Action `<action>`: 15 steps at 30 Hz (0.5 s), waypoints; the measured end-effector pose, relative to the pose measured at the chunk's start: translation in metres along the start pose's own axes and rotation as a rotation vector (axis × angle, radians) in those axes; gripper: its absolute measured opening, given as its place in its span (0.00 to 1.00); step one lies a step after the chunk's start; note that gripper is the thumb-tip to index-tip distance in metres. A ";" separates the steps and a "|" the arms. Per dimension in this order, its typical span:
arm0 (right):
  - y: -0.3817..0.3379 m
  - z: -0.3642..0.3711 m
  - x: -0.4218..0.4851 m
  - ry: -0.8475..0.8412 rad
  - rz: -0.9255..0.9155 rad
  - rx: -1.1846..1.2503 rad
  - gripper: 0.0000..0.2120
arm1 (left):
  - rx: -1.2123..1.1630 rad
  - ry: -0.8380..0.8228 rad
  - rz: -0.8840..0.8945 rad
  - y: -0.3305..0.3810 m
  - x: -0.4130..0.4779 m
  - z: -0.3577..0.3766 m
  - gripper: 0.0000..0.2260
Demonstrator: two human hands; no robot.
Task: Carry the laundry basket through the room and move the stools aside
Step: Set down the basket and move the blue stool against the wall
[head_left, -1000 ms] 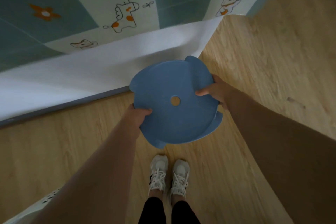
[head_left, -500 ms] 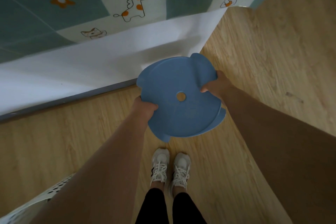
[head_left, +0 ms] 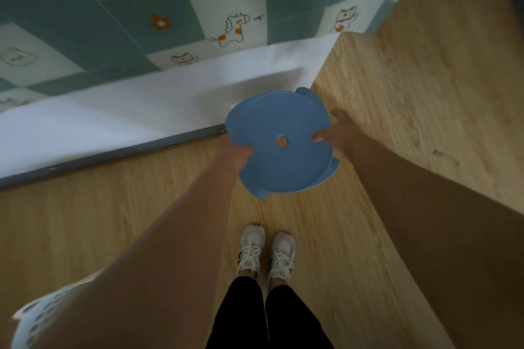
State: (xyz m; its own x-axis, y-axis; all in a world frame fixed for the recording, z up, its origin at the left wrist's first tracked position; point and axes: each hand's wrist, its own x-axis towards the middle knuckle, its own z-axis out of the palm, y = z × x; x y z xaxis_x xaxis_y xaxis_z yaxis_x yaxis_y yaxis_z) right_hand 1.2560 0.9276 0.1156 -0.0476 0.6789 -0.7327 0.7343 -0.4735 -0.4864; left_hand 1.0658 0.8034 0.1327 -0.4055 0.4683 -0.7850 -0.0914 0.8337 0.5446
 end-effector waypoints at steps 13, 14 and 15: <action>-0.073 -0.028 -0.155 -0.096 -0.302 -0.175 0.40 | 0.103 0.043 0.108 0.026 -0.139 -0.060 0.37; -0.079 -0.027 -0.169 -0.095 -0.326 -0.220 0.41 | 0.112 0.047 0.118 0.027 -0.151 -0.067 0.37; -0.084 -0.026 -0.180 -0.090 -0.353 -0.265 0.42 | 0.122 0.049 0.131 0.027 -0.160 -0.073 0.37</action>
State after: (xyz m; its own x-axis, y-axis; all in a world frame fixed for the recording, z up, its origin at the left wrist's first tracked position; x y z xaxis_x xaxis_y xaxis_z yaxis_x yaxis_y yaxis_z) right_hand 1.2204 0.8593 0.3007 -0.3761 0.7161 -0.5879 0.8102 -0.0536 -0.5837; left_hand 1.0619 0.7299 0.2941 -0.4511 0.5625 -0.6929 0.0743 0.7974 0.5989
